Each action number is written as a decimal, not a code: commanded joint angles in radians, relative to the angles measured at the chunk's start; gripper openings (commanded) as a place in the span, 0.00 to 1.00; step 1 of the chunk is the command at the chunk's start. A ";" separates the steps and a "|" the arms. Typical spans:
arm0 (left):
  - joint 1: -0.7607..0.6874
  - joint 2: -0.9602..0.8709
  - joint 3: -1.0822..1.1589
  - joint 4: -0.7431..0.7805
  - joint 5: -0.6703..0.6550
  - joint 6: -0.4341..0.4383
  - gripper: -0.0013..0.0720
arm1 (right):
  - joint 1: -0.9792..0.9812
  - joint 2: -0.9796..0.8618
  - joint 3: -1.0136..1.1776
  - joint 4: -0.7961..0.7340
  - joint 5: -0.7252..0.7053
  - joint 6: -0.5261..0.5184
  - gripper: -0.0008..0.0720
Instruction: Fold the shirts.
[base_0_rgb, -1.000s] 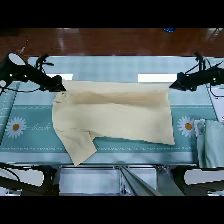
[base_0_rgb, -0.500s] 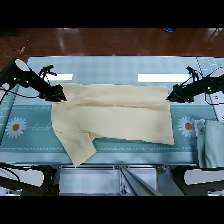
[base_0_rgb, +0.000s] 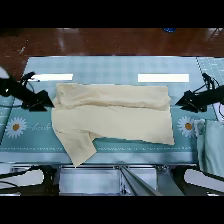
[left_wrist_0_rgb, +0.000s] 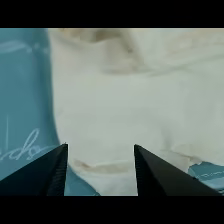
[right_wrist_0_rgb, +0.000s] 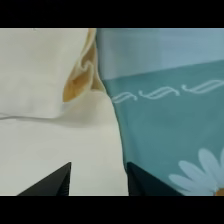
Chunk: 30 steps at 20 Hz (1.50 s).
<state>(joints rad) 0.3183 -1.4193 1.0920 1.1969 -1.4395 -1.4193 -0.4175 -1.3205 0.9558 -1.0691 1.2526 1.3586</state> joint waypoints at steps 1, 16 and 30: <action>0.172 0.216 -0.322 -0.012 0.090 -0.002 0.71 | -0.029 0.231 -0.285 0.068 -0.169 -0.040 0.57; 0.046 0.322 -0.693 -0.218 0.256 0.019 0.71 | -0.211 0.394 -0.444 0.324 -0.229 -0.075 0.57; 0.024 0.322 -0.692 -0.293 0.235 0.110 0.05 | -0.244 0.370 -0.584 -0.073 0.027 0.078 0.57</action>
<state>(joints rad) 0.3428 -1.0981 0.4004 0.9104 -1.2011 -1.3151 -0.6712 -0.9348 0.3843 -1.1267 1.2549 1.4265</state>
